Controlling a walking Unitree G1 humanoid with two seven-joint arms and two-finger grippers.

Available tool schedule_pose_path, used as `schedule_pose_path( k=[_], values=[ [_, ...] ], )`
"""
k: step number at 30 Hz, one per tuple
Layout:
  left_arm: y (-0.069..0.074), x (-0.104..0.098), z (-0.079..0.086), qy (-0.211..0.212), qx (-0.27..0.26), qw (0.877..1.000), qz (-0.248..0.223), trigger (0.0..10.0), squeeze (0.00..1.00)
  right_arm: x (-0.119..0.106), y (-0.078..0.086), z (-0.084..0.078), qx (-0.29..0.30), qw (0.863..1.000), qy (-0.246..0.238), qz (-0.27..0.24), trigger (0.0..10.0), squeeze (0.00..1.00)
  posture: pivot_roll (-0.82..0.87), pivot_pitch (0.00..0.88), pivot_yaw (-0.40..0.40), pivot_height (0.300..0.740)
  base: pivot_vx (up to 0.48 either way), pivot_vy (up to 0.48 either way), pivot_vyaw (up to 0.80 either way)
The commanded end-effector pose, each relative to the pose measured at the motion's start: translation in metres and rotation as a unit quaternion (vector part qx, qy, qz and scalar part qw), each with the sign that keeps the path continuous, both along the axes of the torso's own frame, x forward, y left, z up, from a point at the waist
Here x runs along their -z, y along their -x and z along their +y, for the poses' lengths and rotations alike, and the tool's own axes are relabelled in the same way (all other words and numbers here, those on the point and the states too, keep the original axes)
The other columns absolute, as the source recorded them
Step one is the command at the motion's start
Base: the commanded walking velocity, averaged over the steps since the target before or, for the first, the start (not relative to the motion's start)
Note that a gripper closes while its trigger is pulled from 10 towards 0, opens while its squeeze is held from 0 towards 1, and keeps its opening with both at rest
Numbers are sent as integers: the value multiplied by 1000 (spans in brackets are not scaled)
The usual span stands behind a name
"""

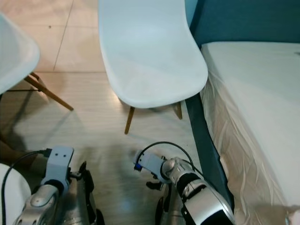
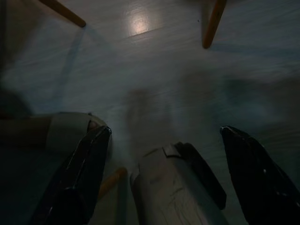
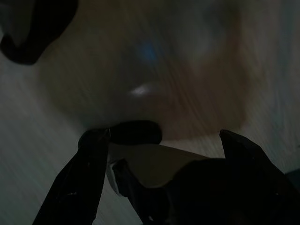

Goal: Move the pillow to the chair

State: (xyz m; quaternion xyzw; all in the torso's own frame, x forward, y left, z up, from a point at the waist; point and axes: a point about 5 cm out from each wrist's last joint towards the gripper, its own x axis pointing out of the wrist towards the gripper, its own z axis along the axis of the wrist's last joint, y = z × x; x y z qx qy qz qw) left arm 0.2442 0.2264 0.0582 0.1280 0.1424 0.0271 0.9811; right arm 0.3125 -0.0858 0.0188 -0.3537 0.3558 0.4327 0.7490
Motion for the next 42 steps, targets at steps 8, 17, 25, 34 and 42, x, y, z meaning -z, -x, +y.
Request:
schedule_pose_path(
  k=[8,17,25,34,42],
  values=[
    [12,-7,2,-4,4,1000,13,10000,0,12,15,15,-65,998,13,23,10000,0,272,447,-157,441,0,0,0],
    [19,-12,2,-13,8,1000,20,10000,0,21,24,20,-97,993,65,-12,10000,0,318,450,-149,441,0,0,0],
    [22,-12,8,-16,4,999,32,10000,0,23,26,30,-57,997,49,-20,10000,0,319,440,-128,441,0,0,0],
    [17,-14,4,-13,5,999,32,10000,0,46,57,48,-80,996,49,-7,10000,0,313,430,-132,441,0,0,0],
    [18,-13,5,-15,1,999,35,10000,0,63,86,56,-110,991,56,49,10000,0,311,427,-129,441,0,0,0]
  ],
)
